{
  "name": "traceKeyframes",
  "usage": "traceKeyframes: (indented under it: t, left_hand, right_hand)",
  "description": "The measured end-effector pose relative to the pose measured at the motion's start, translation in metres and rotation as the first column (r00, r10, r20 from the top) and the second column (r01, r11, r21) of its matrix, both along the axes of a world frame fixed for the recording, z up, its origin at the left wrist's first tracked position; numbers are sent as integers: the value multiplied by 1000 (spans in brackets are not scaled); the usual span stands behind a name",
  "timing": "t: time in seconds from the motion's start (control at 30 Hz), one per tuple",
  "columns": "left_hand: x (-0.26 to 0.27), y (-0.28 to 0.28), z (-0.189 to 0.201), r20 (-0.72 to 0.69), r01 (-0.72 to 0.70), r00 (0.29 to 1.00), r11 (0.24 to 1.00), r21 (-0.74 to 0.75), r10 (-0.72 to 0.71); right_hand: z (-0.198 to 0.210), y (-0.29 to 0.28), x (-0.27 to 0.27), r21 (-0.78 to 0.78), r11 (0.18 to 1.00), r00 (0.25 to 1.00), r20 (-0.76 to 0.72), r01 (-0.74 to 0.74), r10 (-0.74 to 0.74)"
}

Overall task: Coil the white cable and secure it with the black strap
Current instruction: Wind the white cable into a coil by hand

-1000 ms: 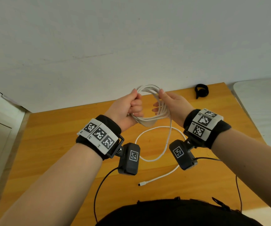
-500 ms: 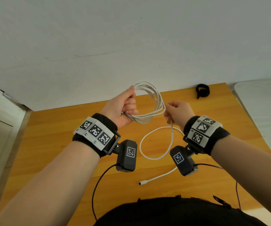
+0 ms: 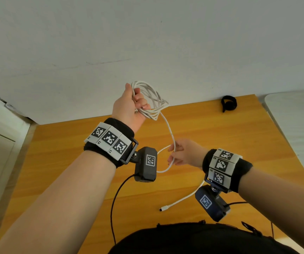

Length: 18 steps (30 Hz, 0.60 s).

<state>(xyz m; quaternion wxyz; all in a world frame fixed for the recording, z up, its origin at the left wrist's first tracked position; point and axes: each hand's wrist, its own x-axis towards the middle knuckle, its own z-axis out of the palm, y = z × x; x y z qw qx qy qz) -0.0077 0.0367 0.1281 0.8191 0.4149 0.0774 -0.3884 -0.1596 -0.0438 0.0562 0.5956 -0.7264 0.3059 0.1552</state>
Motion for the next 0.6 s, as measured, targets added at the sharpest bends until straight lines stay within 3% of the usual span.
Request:
traceKeyframes:
  t: [0.2,0.3,0.4,0.5,0.6]
  left_hand:
    - [-7,-3,-1,106,30,994,998,59,-36]
    - [-11,-4,-1,179,47,982,993,105,-65]
    - [-15,-4,-5,295,68,947,976,208,-129]
    - [-21,-2,-11,469,84,845,929,359,-258]
    - [-27,1,-15,619,45,653,838,544,-437]
  right_hand:
    - [8,1,1,-202,979,998,63,2,11]
    - [17,0,1,-454,880,986,17,-138,164]
    - [21,0,3,-585,791,967,38,-183,252]
    - [24,1,5,-639,724,946,-16,-258,323]
    - [31,1,7,-702,644,924,-56,-306,379]
